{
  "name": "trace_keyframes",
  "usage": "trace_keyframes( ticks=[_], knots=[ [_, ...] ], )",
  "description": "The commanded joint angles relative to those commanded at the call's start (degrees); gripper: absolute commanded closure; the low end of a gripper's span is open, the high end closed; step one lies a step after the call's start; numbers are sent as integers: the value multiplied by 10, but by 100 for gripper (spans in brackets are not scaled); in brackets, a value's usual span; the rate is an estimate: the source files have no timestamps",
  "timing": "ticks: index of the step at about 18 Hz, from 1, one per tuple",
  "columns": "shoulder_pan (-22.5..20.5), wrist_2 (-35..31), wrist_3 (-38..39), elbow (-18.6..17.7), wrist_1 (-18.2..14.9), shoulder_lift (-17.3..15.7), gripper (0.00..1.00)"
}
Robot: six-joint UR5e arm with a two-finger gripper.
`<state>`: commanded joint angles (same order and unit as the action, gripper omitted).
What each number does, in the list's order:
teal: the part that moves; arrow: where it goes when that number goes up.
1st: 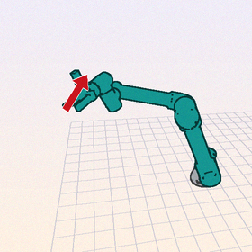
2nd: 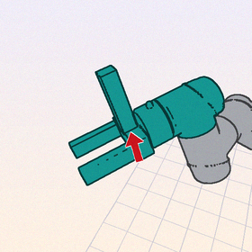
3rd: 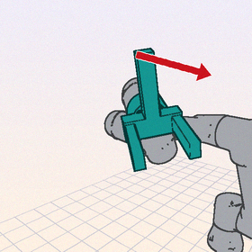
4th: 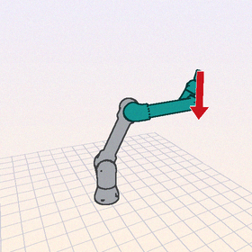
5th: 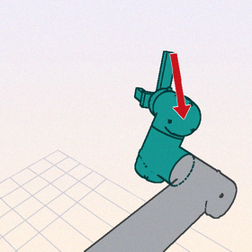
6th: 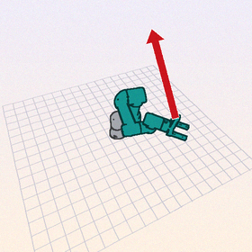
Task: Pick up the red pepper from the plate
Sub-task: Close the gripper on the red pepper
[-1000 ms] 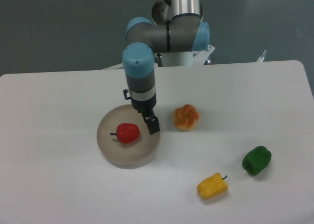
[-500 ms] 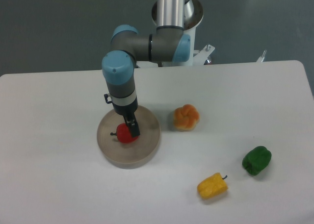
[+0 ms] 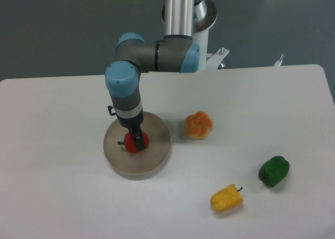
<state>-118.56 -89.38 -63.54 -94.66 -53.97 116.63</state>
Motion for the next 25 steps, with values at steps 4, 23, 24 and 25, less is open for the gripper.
trace_keyframes(
  ticks=[4,23,24,25],
  knots=[
    [2,1,-4,-3,0,3,0],
    [7,1,-2,7,0,18,23],
    [6,1,-3,8,0,18,26],
    [7,1,-3,8,0,18,30]
  ],
)
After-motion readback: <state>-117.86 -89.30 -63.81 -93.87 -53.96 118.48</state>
